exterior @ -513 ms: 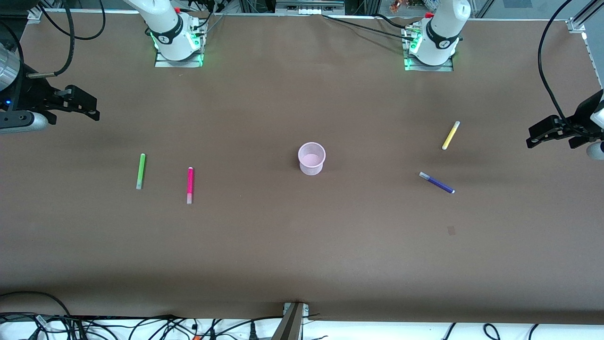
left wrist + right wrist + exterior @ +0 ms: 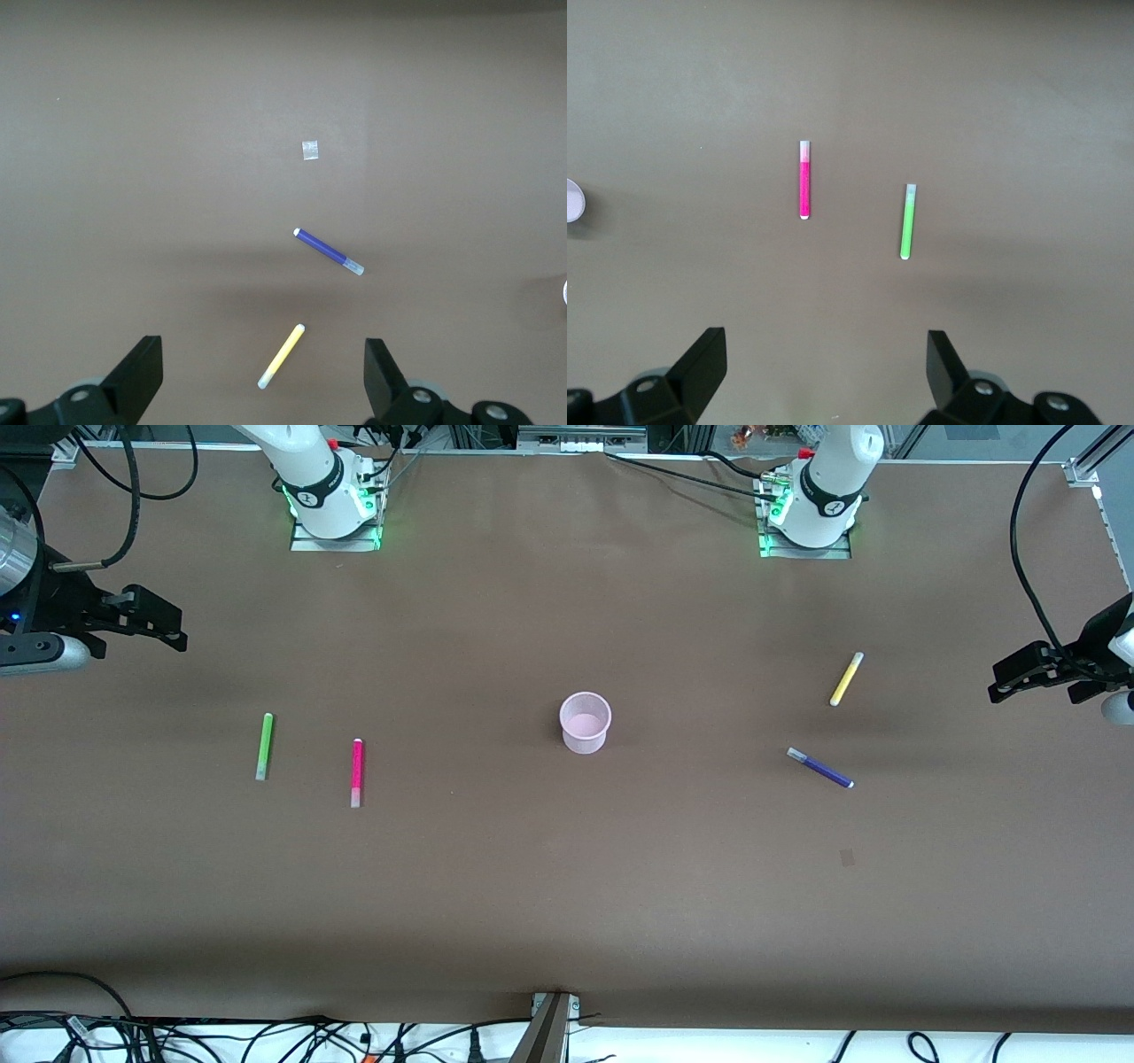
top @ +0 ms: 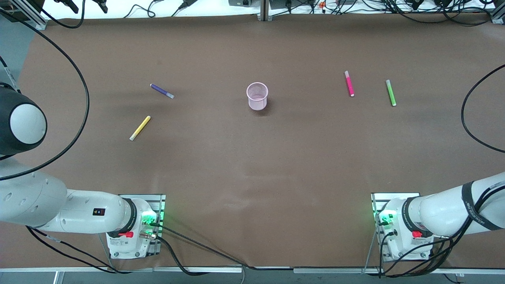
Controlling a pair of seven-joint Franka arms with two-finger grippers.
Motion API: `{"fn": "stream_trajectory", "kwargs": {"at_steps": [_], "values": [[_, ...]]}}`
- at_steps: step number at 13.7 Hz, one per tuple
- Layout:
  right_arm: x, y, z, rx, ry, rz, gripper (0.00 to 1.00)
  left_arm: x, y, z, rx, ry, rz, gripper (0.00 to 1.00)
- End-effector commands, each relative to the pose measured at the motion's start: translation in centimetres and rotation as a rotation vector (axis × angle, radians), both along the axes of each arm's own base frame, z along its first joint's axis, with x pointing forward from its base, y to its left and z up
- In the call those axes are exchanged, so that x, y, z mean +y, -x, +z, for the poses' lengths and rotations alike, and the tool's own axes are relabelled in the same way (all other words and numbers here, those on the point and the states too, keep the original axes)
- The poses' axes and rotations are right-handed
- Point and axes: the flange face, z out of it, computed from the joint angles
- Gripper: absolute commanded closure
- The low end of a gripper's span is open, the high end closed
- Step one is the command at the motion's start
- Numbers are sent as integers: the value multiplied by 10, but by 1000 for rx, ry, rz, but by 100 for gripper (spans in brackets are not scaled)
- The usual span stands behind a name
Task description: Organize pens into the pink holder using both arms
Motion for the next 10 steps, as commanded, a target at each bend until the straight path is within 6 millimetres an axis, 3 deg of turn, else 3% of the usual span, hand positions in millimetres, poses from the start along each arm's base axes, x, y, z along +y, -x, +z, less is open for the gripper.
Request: {"fn": "stream_trajectory", "kwargs": {"at_steps": [1,7,10], "values": [[1,0,6,-3,-12,-9,0,0,1,6,1,14,-4,0],[1,0,6,-3,-12,-9,0,11,-1,1,3,10,2,0],[1,0,6,-3,-12,-9,0,19,-13,-30,55,4,28,0]]}}
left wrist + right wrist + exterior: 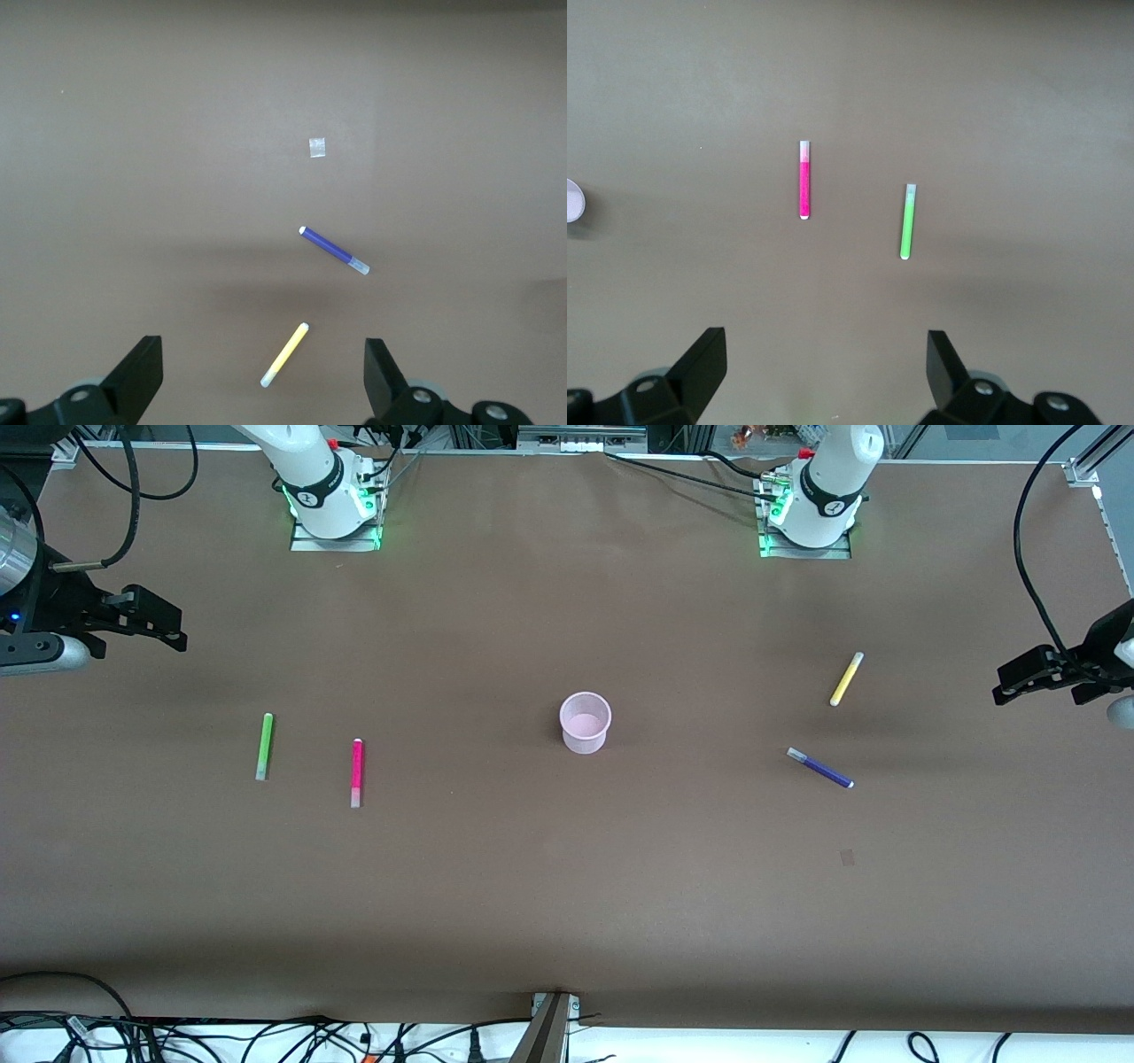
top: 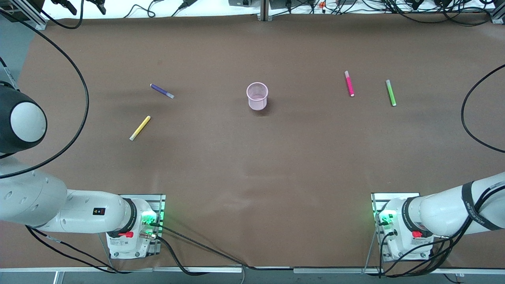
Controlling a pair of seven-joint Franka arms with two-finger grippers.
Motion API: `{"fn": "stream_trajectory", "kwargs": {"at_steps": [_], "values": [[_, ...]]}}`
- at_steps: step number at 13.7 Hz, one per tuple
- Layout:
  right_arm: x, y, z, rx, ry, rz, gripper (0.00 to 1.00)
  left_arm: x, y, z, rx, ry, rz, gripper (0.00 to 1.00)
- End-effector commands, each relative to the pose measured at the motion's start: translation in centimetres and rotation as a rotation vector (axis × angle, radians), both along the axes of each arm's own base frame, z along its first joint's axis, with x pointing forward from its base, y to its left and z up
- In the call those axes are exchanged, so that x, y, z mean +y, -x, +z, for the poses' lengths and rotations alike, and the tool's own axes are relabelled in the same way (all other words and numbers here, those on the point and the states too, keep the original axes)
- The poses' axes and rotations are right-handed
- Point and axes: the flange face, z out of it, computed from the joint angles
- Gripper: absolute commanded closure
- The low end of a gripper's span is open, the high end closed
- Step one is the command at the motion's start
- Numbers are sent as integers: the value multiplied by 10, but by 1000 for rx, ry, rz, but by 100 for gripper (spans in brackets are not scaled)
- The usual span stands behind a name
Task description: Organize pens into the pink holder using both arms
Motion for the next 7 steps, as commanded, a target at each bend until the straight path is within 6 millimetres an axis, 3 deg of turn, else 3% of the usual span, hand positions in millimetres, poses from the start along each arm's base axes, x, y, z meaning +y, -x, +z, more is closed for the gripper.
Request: {"fn": "stream_trajectory", "kwargs": {"at_steps": [1,4,7], "values": [[1,0,6,-3,-12,-8,0,17,-12,-30,53,7,34,0],[1,0,6,-3,-12,-8,0,29,-29,-72,77,3,196,0],[1,0,6,-3,-12,-8,0,18,-51,-148,160,-26,442,0]]}}
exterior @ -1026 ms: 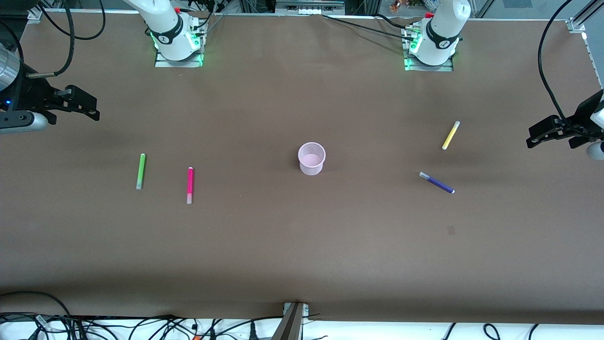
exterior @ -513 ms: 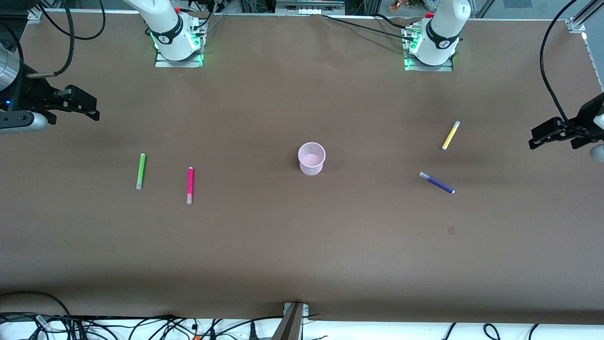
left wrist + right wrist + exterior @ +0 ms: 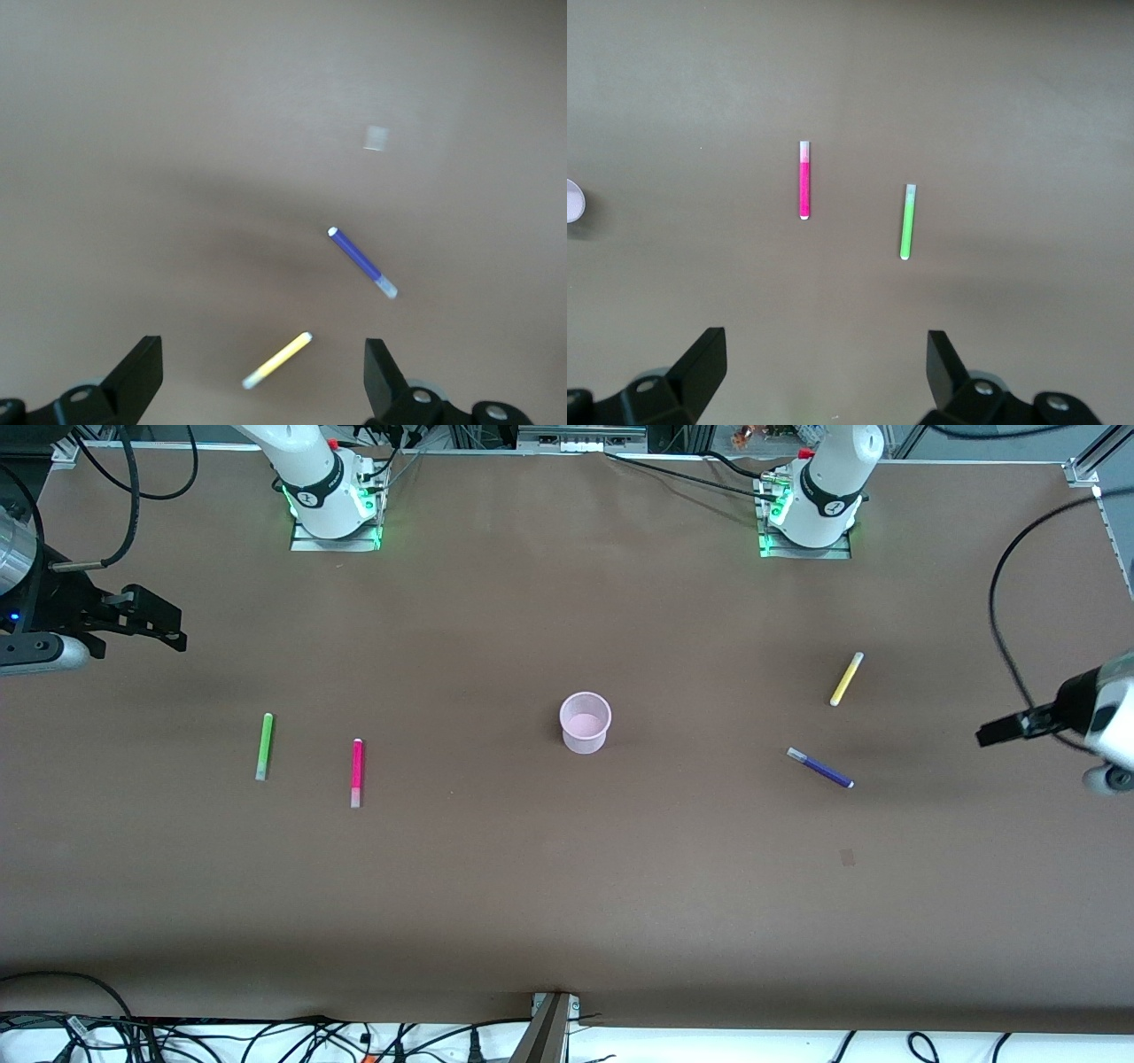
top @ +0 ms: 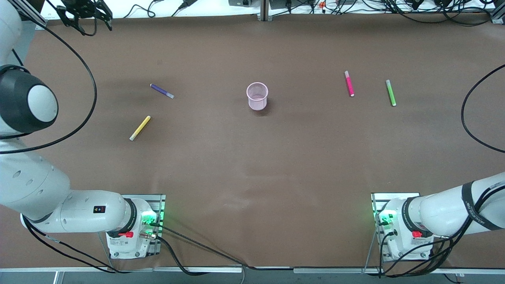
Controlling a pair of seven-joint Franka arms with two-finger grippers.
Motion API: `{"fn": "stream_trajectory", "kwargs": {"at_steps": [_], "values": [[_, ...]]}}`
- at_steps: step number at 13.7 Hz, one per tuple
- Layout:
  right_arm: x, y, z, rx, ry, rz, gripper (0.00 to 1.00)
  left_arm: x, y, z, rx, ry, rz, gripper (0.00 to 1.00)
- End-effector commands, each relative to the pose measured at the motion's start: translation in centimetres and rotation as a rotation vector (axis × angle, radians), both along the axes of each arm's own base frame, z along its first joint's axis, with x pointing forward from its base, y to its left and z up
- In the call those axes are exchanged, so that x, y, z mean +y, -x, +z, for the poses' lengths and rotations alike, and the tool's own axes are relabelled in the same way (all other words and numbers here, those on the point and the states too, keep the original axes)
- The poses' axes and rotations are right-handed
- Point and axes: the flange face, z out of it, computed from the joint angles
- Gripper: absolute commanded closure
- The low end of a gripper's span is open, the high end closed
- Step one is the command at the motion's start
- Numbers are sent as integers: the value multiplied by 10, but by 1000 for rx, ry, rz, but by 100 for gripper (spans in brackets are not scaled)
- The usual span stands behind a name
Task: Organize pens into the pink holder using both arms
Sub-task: 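Reach the left gripper down to the blue pen and close on it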
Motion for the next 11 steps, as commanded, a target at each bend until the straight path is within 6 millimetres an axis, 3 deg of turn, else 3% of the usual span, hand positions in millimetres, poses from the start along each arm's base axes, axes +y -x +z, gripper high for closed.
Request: {"fn": "stream_trajectory", "kwargs": {"at_steps": [1,3,6,11], "values": [[2,0,6,-2,-12,-8,0,-12,-22,-62,35,-11,199,0],[2,0,6,-2,-12,-8,0,-19,-34,-111,60,48,331,0],[2,0,6,-2,-12,-8,0,-24,-35,-159,68,31,488,0],[2,0,6,-2,-12,-8,0,-51,-9,-239,27,29,614,0]]}}
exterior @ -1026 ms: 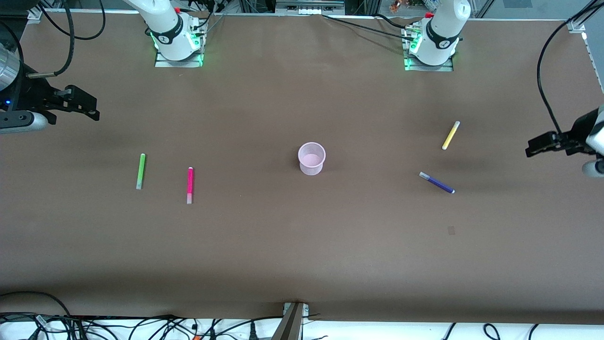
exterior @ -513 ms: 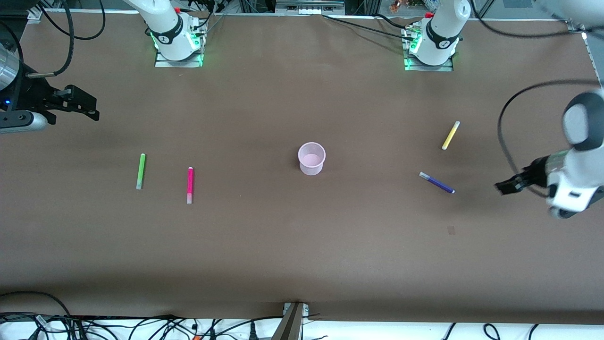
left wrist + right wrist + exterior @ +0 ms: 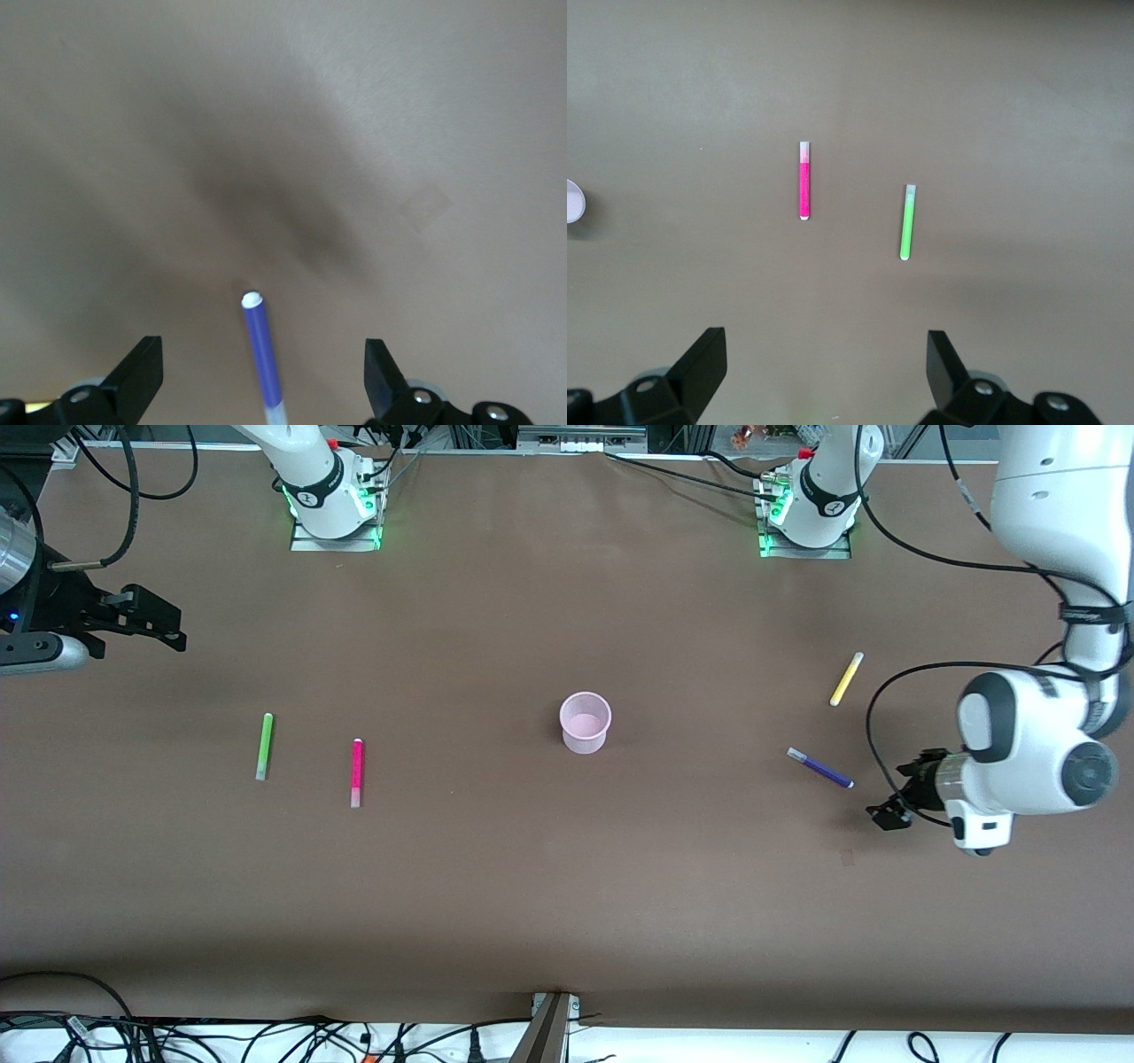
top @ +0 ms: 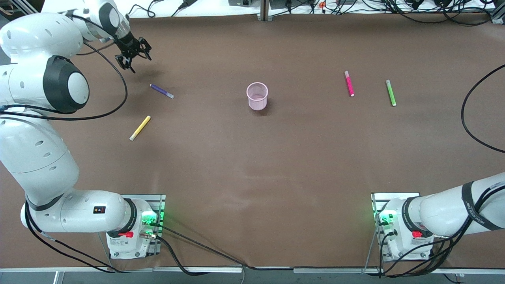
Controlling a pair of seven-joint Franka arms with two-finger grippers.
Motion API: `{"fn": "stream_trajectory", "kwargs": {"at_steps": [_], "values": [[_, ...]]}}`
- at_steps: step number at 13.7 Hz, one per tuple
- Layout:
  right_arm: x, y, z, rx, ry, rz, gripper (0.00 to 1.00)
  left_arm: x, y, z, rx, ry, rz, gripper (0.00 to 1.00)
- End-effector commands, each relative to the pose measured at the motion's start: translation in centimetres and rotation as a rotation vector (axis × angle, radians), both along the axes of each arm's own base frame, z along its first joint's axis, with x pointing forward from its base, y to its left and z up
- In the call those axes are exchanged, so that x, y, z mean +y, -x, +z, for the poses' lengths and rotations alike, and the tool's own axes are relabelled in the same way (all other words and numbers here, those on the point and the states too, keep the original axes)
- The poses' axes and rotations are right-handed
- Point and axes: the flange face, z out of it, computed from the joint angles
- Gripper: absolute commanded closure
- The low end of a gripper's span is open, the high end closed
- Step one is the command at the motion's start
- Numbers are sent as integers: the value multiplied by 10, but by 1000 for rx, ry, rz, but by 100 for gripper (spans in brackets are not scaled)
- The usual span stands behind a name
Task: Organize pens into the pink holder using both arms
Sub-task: 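Reach the left gripper down to the blue pen and close on it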
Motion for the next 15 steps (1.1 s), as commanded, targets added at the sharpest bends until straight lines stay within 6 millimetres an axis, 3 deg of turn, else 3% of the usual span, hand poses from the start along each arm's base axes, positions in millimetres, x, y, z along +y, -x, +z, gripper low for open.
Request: {"fn": "stream_trajectory", "kwargs": {"at_steps": [1,6,7,9,11,15], "values": [[2,0,6,-1,-12,-8,0,-12,19,-23,-25,-10,54,0],[2,0,6,-1,-12,-8,0,-27,22,-59,-14,-39,102,1],[2,0,6,-1,-12,-8,0,-27,23,-61,-11,-41,98,8],[2,0,6,-1,-12,-8,0,-27,25,-64,-3,-42,96,35],[2,0,6,-1,-12,-8,0,-26,34,-68,15,-40,84,41],[2,0,6,-1,-12,-8,0,-26,37,-69,21,-42,79,43]]}}
